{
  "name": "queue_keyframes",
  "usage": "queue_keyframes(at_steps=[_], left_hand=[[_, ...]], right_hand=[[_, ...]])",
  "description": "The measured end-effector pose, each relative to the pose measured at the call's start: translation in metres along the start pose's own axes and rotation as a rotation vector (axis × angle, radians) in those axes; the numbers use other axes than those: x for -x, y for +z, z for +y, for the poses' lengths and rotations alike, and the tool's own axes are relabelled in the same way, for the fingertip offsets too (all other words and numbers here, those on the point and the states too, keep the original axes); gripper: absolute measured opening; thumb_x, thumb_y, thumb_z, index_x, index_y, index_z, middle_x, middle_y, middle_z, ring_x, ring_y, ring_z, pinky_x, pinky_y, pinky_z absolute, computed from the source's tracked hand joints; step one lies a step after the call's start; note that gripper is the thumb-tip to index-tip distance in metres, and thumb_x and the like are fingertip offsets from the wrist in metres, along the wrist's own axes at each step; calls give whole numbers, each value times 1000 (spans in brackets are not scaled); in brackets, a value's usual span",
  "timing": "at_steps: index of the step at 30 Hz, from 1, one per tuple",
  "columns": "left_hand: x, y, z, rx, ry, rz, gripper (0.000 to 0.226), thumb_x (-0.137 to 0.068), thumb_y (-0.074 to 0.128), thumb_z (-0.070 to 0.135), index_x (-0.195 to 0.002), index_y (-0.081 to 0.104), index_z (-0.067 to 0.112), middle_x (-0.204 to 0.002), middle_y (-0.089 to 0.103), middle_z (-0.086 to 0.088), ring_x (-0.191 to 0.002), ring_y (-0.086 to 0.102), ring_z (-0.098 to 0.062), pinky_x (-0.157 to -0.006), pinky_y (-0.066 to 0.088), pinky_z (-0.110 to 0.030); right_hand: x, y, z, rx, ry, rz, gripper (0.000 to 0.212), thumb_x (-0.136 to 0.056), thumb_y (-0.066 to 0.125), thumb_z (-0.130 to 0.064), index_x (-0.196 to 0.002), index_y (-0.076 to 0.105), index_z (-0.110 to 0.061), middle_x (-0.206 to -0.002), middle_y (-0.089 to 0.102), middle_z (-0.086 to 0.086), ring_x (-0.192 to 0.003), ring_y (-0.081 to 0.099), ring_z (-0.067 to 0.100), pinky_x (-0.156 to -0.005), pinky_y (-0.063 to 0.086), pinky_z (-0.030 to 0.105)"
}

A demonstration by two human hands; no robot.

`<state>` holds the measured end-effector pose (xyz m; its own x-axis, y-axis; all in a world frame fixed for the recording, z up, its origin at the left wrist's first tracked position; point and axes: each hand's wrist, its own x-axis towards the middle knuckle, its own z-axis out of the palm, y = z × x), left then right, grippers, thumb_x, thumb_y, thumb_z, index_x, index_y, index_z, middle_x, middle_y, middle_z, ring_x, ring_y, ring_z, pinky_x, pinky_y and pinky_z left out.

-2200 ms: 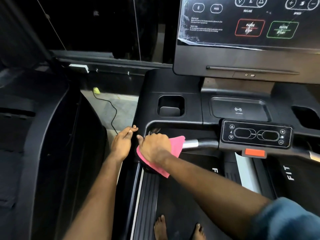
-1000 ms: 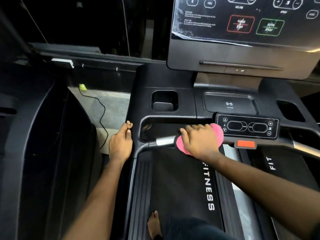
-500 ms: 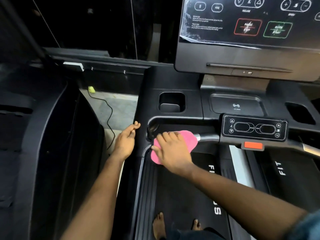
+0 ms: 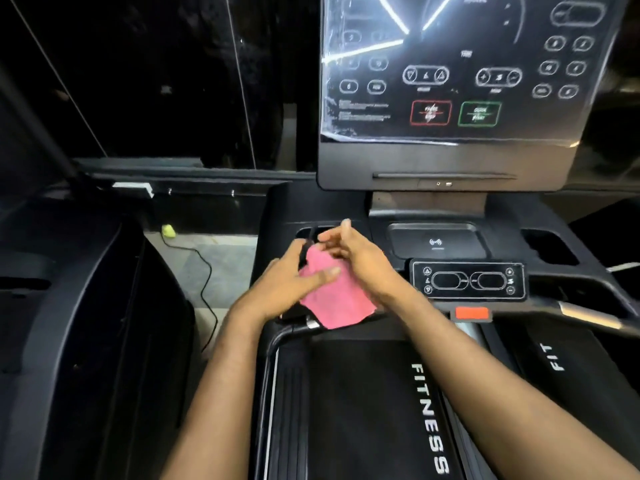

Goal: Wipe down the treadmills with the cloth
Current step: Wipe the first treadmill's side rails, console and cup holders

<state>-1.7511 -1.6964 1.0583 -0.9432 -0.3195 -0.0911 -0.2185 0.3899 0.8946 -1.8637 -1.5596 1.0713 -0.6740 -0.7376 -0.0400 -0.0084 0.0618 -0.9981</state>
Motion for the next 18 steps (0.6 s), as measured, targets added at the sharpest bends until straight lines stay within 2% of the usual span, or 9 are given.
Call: queue_keyframes(at_steps=[2,3,6,7,9,12,15,16,18], left_hand=[[-4,2,9,-145,63,119,37,-81,79,46,-99,47,38,-95,68,5,-86,65,-9,-79,55,-37],[-5,4,12,-158,91,154,35,-83,78,36,-97,47,36,-90,68,3,-83,66,-14,-79,56,-40],[0,6,22,-79,147,240,31,-89,74,22,-102,47,32,-85,68,-1,-77,66,-27,-74,59,-47],[3,7,28,-35,175,267,30,-91,73,20,-103,48,31,-86,69,2,-76,66,-24,-71,60,-44],[8,8,42,11,228,282,32,-90,74,18,-106,48,27,-90,67,9,-79,66,-9,-68,58,-32],[14,9,55,27,215,217,36,-86,79,22,-109,50,21,-100,63,9,-87,62,-3,-73,54,-22],[22,12,60,3,70,277,39,-87,71,45,-109,54,17,-105,61,5,-92,57,-5,-72,44,-10],[24,13,60,-2,12,325,42,-89,67,50,-112,54,18,-109,60,5,-96,57,-7,-73,44,-11],[29,15,60,34,-19,374,54,-87,67,60,-125,51,26,-125,57,5,-113,56,-10,-89,46,-21]], right_hand=[[-2,-9,-5,-170,34,56,50,-108,30,-47,-106,63,-9,-104,70,10,-96,66,20,-89,53,34],[-1,-16,-6,-112,39,138,46,-109,33,-44,-103,64,-11,-104,71,8,-97,66,21,-88,52,35],[5,-43,6,407,198,386,41,-103,49,-49,-109,64,-12,-113,69,8,-108,63,28,-89,45,34],[9,-50,10,421,293,373,47,-99,51,-54,-112,64,-11,-115,69,10,-109,64,30,-90,47,36],[17,-54,10,167,348,276,48,-95,56,-58,-106,65,-11,-105,71,9,-93,70,27,-86,56,40],[24,-58,-3,9,66,266,32,-88,69,-43,-82,65,-12,-79,67,3,-74,61,19,-75,57,46],[27,-73,-19,130,-135,168,34,-86,70,-41,-76,56,-12,-72,57,-1,-70,51,16,-67,45,38],[29,-79,-24,199,-177,107,33,-87,69,-41,-77,55,-13,-71,55,-3,-69,50,13,-67,41,34],[35,-90,-33,280,-251,-37,26,-91,69,-35,-80,58,-14,-71,56,-7,-68,50,9,-65,39,30]])
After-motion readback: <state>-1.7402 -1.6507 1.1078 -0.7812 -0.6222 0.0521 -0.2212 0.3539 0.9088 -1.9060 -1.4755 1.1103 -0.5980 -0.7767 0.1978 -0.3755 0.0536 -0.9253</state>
